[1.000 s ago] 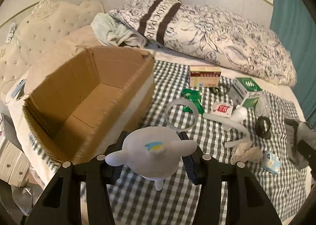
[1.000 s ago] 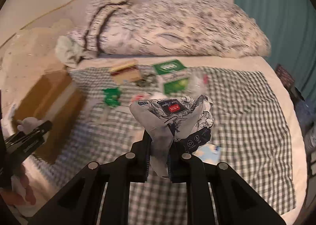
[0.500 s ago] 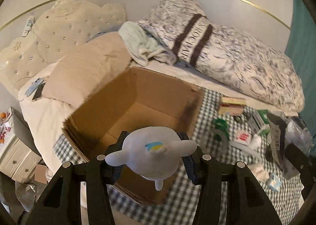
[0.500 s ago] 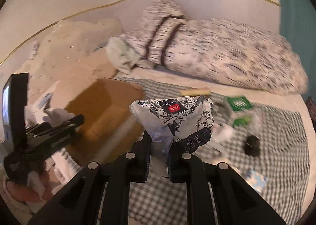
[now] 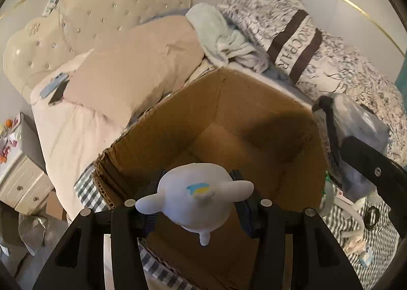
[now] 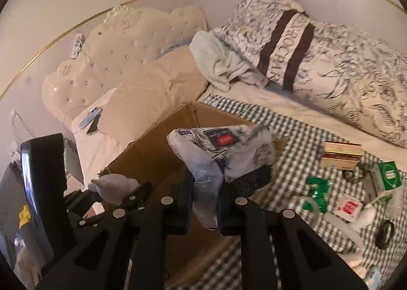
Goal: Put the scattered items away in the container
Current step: 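Carry both held items over the cardboard box and open both tools, then move the left tool to the beige cloth while the right tool reaches the blue tissue pack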
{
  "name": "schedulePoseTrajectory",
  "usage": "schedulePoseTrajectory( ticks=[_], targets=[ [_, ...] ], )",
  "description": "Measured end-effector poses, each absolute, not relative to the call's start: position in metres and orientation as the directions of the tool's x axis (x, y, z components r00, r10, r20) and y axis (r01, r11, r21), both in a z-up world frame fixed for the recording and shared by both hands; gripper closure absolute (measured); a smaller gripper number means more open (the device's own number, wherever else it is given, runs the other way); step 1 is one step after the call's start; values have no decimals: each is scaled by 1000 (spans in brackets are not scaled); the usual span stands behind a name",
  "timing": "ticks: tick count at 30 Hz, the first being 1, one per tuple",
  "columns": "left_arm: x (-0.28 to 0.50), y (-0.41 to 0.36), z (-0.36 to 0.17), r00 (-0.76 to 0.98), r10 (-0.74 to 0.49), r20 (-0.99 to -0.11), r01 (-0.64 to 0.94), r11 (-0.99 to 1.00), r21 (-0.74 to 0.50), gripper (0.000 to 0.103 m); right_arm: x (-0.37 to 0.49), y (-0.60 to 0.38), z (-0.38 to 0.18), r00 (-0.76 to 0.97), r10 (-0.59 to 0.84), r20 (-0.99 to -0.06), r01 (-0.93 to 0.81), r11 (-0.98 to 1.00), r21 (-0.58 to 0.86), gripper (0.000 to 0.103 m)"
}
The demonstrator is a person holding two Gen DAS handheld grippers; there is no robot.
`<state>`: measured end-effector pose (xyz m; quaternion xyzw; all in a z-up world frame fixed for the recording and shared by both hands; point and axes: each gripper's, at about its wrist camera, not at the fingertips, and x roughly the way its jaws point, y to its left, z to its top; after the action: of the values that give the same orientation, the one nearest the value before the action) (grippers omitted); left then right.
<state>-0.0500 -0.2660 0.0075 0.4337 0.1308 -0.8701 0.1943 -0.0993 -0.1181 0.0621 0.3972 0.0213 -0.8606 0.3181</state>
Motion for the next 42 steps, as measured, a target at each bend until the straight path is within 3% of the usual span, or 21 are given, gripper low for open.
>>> schedulePoseTrajectory(
  ticks=[6,7,8,10,12,23,42],
  targets=[
    [-58,-269,-4,-536,-215,-817,439,-897,-52,51,-112,-134,48,-448,-558,-699,567,-781,261,85],
    [-58,-269,-4,-538,-216,-815,437,-898,-50,48,-114,-136,47,-445,-563,-696,568,-779,267,84],
    [-59,-269,-4,-542,-216,-812,434,-900,-50,35,-115,-137,47,-445,-571,-690,569,-775,275,83],
    [-59,-267,-2,-549,-227,-804,435,-899,-43,14,-116,-138,48,-456,-573,-681,566,-777,275,69],
    [-58,-265,3,-564,-245,-789,440,-897,-36,14,-116,-133,50,-481,-558,-676,540,-796,273,35],
    [-55,-229,22,-594,-224,-772,380,-925,-24,11,-107,-86,80,-578,-519,-629,470,-842,263,34],
    [-45,-105,41,-653,-154,-742,224,-975,5,3,-74,52,88,-661,-388,-642,310,-921,238,34]
  ],
)
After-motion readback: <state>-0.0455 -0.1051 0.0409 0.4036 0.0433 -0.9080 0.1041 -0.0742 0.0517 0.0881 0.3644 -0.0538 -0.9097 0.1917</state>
